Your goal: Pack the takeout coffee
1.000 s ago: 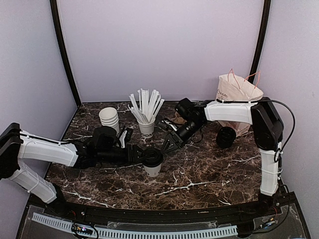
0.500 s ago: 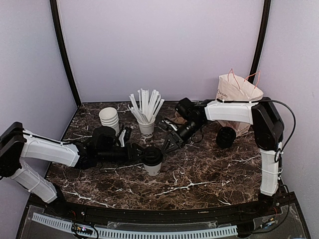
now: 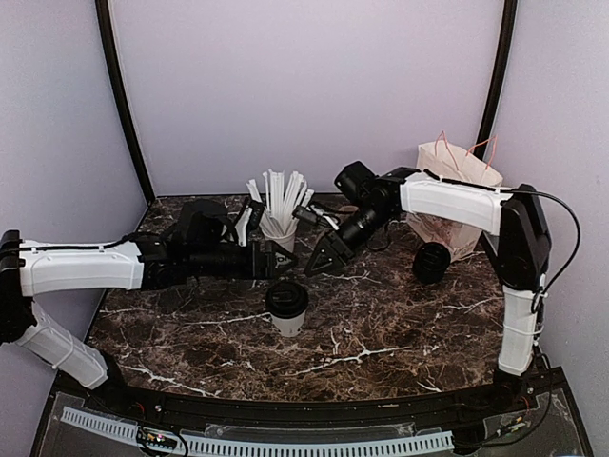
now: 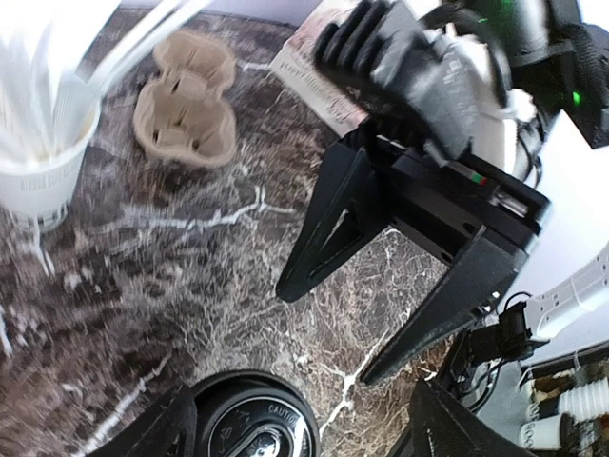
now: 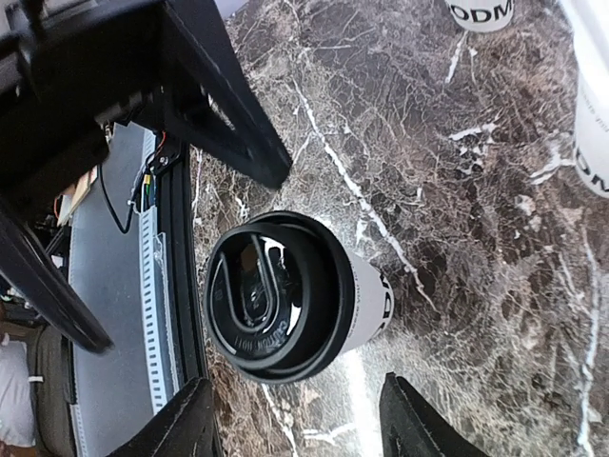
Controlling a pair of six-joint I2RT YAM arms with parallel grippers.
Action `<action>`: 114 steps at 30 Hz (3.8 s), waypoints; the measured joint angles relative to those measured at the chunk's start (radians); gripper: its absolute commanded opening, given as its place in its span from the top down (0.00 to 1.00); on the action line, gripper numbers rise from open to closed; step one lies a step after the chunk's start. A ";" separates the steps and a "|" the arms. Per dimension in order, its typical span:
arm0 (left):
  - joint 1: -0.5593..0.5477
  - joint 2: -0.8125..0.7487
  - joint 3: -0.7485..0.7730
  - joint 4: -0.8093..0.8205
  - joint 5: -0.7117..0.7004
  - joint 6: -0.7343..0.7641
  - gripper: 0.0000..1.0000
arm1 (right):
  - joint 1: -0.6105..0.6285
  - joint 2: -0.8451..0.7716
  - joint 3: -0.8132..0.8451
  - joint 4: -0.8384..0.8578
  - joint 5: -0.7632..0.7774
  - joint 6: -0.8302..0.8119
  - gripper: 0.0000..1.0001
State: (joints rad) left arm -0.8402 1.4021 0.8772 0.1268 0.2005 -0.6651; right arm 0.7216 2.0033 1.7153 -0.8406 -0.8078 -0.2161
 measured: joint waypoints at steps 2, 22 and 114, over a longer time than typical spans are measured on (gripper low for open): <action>0.000 -0.019 0.032 -0.032 0.000 0.055 0.20 | -0.008 -0.029 0.000 -0.019 0.010 -0.023 0.38; -0.028 0.129 0.294 -0.498 0.120 0.616 0.18 | -0.116 -0.702 -0.550 0.060 0.288 -0.302 0.35; 0.769 -0.128 0.119 -0.782 -0.243 0.546 0.32 | -0.240 -0.715 -0.489 0.071 0.296 -0.290 0.36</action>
State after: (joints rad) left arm -0.0715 1.2743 0.9966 -0.6556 -0.0425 -0.1192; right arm 0.4812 1.2884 1.2259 -0.7692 -0.5121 -0.5064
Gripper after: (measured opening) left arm 0.734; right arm 0.643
